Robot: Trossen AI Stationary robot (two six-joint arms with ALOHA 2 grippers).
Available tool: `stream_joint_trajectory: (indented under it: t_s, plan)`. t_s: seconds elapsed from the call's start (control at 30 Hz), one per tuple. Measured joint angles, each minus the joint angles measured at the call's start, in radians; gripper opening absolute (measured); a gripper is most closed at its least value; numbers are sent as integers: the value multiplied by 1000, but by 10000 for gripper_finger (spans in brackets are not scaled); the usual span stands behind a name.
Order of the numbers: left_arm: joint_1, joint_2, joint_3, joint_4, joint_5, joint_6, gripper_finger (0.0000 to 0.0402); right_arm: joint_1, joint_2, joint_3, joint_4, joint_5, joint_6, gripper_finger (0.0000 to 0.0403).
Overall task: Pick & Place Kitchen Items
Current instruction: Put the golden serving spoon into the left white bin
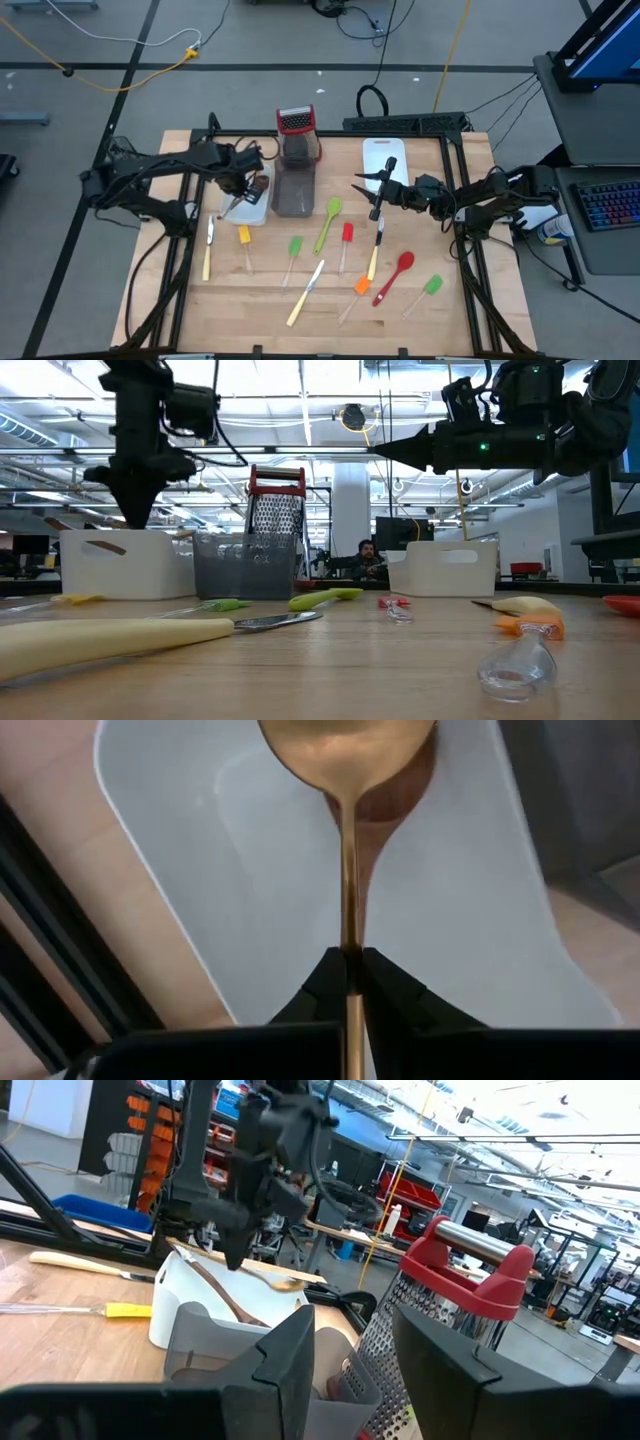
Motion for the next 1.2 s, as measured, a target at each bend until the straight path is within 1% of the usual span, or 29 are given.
stream_joint_trajectory:
  t_s: [0.23,0.43,0.7,1.2]
  plan:
    - [26,100,0,-1,26,7,19,0,0,0,-1,0,0,130]
    - [27,149,0,6,29,12,20,0,0,0,0,0,0,130]
    - [27,158,0,62,30,11,21,0,0,0,0,0,0,130]
    - [24,158,0,103,26,-4,21,0,0,0,-7,0,0,130]
